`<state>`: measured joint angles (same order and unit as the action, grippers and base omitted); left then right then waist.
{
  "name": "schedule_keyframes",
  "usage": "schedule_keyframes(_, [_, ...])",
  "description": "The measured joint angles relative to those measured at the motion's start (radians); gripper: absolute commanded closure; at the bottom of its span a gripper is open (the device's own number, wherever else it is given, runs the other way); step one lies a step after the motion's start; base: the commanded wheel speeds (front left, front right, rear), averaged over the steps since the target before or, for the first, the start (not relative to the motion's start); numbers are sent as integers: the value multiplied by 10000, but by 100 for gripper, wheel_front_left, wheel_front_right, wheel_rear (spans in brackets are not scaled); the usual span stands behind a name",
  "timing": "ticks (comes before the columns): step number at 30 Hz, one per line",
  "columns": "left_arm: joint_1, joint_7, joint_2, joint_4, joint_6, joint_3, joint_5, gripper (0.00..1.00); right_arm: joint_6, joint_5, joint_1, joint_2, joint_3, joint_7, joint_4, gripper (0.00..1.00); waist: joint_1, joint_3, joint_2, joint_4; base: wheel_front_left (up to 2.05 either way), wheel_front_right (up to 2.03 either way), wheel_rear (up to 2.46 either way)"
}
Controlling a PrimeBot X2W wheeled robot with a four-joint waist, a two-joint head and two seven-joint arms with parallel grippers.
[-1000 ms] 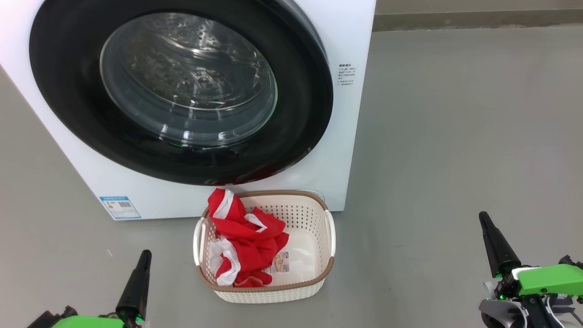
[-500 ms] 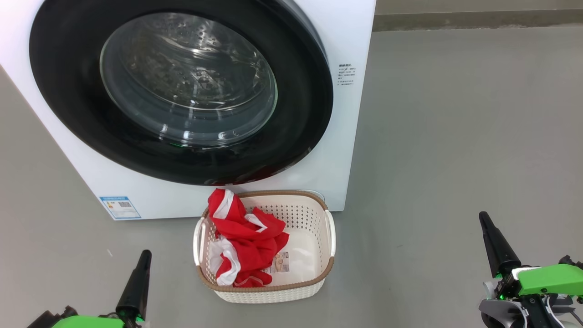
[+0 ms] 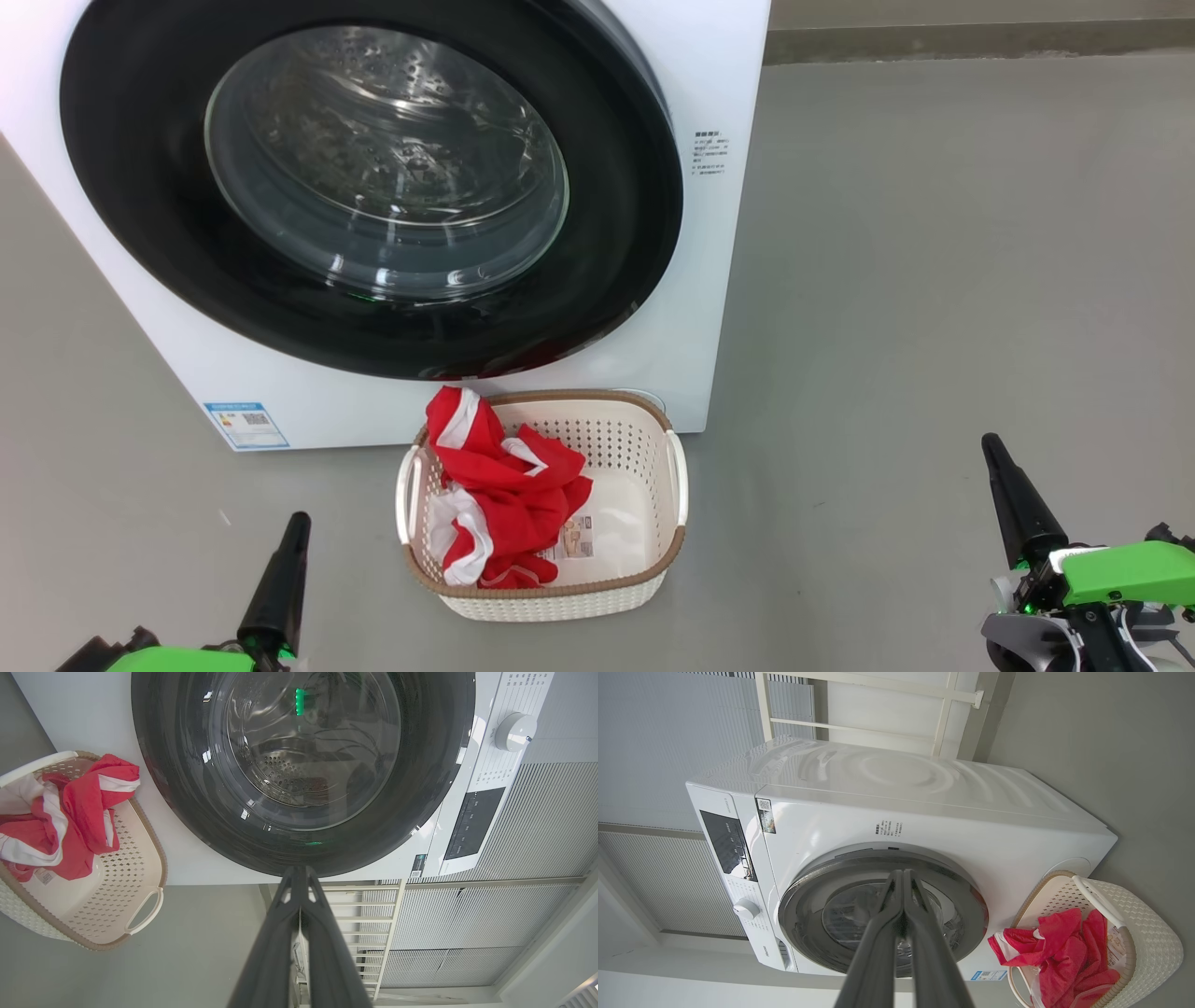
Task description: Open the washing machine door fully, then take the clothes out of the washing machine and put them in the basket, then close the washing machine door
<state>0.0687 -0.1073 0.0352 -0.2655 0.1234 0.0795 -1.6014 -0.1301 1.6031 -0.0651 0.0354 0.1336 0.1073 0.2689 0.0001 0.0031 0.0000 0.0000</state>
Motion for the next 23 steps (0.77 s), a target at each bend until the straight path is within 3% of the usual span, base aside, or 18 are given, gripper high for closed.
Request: schedule_keyframes(23, [0,0,0,0,0,0,0,100,0,0,0,0,0,0,0,100,0,0,0,0,0,0,0])
